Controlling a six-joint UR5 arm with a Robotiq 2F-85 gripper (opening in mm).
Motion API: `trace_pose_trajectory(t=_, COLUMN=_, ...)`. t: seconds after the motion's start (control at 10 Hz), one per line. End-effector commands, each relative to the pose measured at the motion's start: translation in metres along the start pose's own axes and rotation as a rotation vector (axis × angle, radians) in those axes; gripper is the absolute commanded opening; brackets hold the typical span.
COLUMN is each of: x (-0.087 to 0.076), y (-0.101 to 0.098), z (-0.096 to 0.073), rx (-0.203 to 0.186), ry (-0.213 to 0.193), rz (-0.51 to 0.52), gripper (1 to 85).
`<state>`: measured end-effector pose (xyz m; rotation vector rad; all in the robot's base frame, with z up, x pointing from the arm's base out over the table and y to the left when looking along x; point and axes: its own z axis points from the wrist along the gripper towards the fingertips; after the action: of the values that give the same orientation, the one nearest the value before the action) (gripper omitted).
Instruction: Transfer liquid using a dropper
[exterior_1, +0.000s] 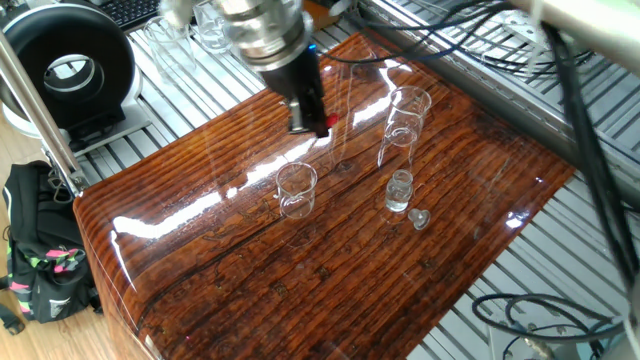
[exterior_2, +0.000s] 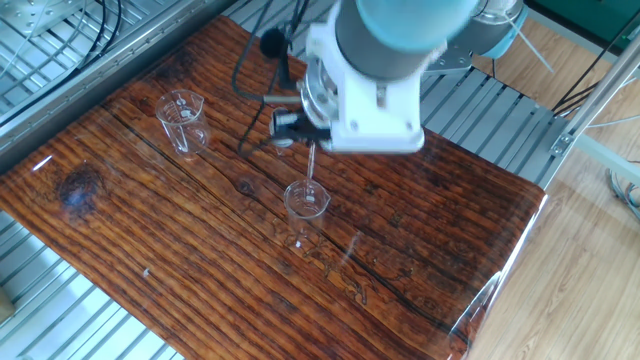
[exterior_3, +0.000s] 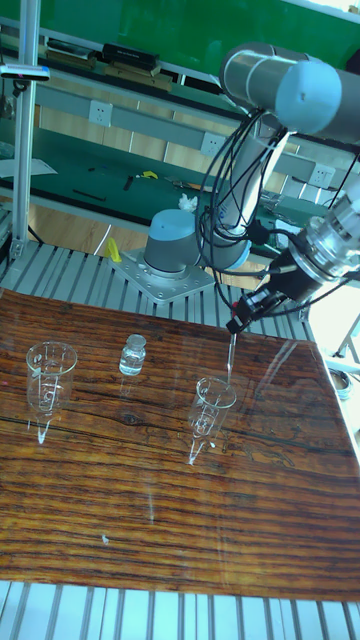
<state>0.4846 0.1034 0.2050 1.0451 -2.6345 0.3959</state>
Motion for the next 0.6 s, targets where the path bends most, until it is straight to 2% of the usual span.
trace_pose_trajectory(t=0.0, x=-0.007, y=0.001, z=0.004, rx=0.022, ry=0.028, rz=-0.006, gripper=10.3)
trace_pose_trajectory(t=0.2, x=-0.004, y=-0.004, z=0.013, rx=0.023, ry=0.048, rz=-0.037, gripper=10.0)
trace_pose_trajectory(t=0.4, x=-0.007, y=0.003, z=0.023, rx=0.015, ry=0.046, rz=-0.038, gripper=10.0)
trace_pose_trajectory(t=0.5, x=-0.01, y=0.005, z=0.028, rx=0.024, ry=0.046, rz=-0.027, gripper=10.0)
